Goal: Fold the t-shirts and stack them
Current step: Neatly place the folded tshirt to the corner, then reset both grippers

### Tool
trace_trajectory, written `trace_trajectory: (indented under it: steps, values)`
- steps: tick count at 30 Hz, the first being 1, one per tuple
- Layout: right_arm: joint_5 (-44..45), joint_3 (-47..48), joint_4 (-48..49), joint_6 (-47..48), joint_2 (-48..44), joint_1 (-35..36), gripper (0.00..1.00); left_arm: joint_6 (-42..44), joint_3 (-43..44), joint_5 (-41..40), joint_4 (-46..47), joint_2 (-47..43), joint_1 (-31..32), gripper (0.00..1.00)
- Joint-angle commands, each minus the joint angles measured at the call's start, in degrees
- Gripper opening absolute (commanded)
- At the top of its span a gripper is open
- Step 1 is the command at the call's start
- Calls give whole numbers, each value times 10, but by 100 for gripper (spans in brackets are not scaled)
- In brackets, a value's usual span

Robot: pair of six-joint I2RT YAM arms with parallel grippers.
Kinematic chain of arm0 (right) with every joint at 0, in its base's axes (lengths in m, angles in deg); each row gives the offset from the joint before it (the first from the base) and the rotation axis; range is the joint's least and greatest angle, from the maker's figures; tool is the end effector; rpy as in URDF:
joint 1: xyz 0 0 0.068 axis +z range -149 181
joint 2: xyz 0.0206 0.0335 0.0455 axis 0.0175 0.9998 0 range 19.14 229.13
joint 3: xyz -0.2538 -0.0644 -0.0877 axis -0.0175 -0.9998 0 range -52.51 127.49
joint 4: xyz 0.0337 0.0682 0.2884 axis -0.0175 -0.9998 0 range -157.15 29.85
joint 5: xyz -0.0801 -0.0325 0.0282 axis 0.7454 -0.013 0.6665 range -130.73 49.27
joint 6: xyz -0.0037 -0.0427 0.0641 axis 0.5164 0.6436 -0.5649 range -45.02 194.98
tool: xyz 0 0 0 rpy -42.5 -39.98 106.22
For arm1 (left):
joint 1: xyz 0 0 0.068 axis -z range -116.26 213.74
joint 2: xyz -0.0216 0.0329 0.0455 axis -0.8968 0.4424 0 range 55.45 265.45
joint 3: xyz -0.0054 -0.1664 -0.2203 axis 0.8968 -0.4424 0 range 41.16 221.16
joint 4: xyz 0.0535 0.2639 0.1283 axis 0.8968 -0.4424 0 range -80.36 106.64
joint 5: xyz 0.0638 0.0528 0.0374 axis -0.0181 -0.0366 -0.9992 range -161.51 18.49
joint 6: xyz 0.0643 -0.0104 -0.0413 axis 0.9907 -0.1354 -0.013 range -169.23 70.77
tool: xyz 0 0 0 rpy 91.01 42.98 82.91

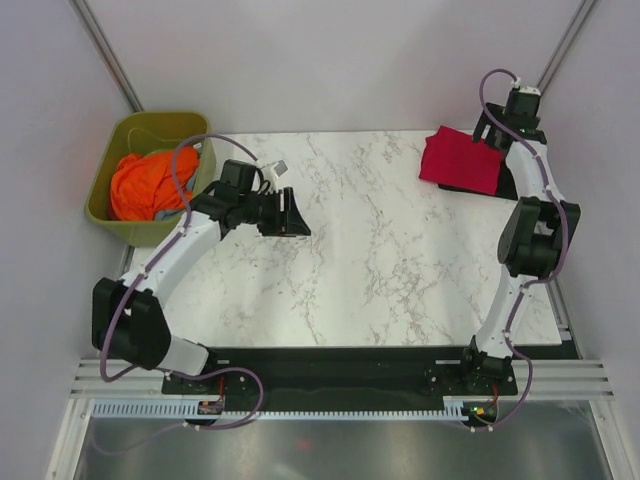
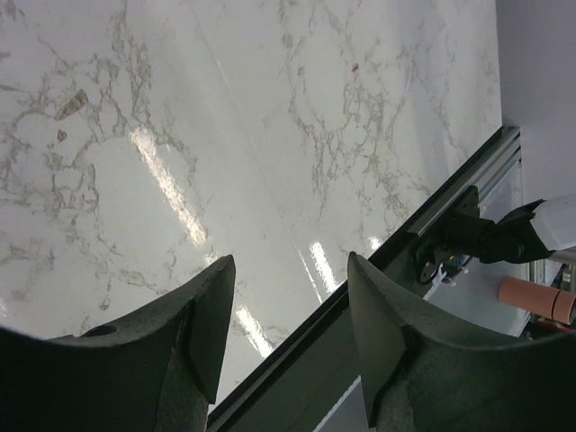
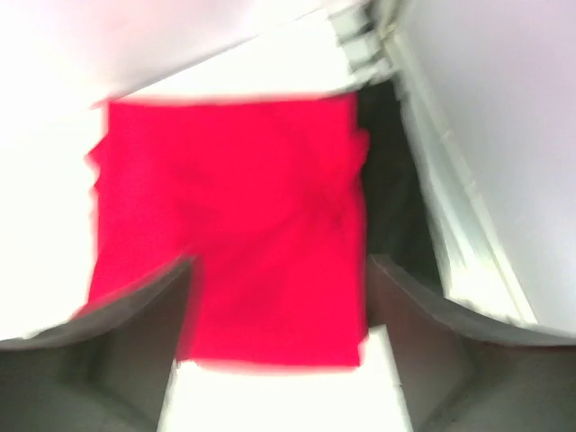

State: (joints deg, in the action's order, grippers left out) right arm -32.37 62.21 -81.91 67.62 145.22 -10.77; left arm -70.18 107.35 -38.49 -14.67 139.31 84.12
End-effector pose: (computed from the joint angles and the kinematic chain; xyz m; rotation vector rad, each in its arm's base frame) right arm 0.5698 -0.1285 0.2565 0.4408 2.1031 -0.2016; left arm 0.3295 -0.1605 0.2531 0.2631 2.4843 -1.0162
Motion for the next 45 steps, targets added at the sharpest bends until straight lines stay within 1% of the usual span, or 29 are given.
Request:
trace_trajectory:
  steps: [1,2,4,5,6,7,8,9,10,11,12,13,14,17,19,23,29,45]
  values:
    - [-65,-78,-49,-83,-109,34,98,3,50,-3,31,-56,2,61]
    - [-83,-123,-61,-96,-161,53,98,-11,56,-8,42,-74,2,61]
    - [-114,-170,-77,-140,-217,74,98,-22,76,-29,69,-91,2,61]
    - [-149,-223,-76,-153,-274,97,98,-23,82,-41,74,-98,0,61]
    - [-164,-251,-77,-169,-303,112,98,-23,89,-50,77,-112,1,62]
    - [-172,-278,-76,-187,-331,134,98,-23,98,-65,76,-120,0,63]
    - [-177,-325,-75,-194,-385,171,98,-21,101,-69,76,-127,-1,64]
    - [-181,-347,-74,-201,-411,191,98,-20,99,-71,74,-143,-2,66]
    - [-189,-384,-72,-209,-458,220,98,-18,93,-74,74,-151,-1,68]
    - [-193,-402,-72,-215,-482,234,98,-16,88,-77,72,-159,-1,83]
    - [-194,-420,-72,-220,-505,242,98,-12,80,-79,73,-170,-1,100]
    - [-194,-435,-75,-225,-528,245,98,-9,63,-92,72,-189,-1,100]
    - [-191,-465,-76,-236,-572,249,98,-6,54,-96,72,-199,-1,100]
    - [-182,-502,-75,-238,-650,248,98,-4,25,-100,71,-235,-1,100]
    - [-179,-517,-75,-239,-686,249,98,-10,6,-93,69,-251,-1,100]
    - [-181,-526,-79,-244,-702,249,98,-23,-8,-75,67,-269,-1,100]
    - [-169,-524,-80,-245,-717,249,98,-18,-13,-84,67,-295,-1,100]
    - [-168,-516,-79,-254,-718,249,98,-25,-5,-73,67,-302,-1,100]
